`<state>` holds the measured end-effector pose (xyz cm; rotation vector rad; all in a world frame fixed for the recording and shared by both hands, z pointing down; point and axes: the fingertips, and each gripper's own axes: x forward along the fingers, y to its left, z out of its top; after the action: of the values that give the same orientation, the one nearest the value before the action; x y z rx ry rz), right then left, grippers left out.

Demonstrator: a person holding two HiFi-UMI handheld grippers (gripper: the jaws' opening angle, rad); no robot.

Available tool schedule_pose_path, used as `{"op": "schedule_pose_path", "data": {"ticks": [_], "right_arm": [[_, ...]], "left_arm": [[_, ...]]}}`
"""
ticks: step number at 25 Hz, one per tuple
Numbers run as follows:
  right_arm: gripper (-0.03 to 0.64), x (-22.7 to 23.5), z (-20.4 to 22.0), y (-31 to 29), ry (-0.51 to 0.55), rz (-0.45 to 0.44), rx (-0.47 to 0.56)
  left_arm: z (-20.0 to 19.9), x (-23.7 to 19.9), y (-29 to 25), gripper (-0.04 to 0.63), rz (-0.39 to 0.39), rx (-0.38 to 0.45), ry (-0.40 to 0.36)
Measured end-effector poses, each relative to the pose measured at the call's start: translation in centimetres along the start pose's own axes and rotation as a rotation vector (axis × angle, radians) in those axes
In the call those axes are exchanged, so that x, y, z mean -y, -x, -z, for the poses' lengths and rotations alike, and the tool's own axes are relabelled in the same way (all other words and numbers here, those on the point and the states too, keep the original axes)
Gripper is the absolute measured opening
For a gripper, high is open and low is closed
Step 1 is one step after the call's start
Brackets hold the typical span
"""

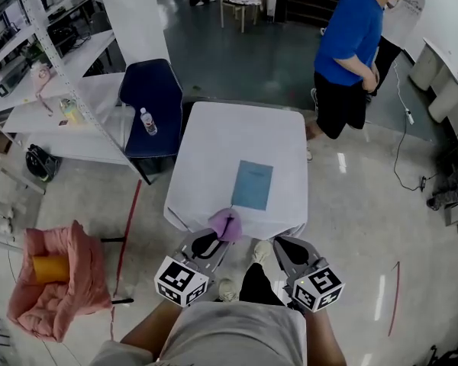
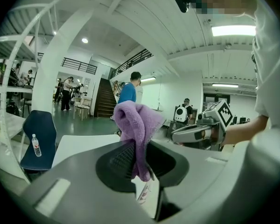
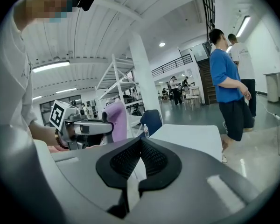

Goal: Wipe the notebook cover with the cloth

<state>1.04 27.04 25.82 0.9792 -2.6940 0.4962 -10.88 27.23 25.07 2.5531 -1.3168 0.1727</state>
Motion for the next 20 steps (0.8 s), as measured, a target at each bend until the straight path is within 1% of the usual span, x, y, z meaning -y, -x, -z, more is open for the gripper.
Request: {"op": "schedule_pose_path", "data": {"ticks": [6, 10, 14, 20], "right_arm": [[0.015, 4.9, -1.3, -3.1, 0.002, -0.035, 0.0], [0.015, 9.3, -3.0, -5.5, 0.012, -0.06, -0.018], [0.015, 13.7, -5.6, -7.7, 0.022, -0.084, -0.015], [0.015, 18.6, -7.8, -9.9, 0.028, -0.121, -0.017]], "left_arm": [[-0.6, -2.6, -5.2, 0.061, -0.025, -0.008, 0.003], [-2.3, -4.9, -9.7, 0.06, -0.048, -0.006, 0.004], [-4.3, -6.8, -13.8, 0.061, -0.072, 0.003, -0.001], [-6.2, -8.5, -18.3, 0.061, -0.112, 0.012, -0.002]]}}
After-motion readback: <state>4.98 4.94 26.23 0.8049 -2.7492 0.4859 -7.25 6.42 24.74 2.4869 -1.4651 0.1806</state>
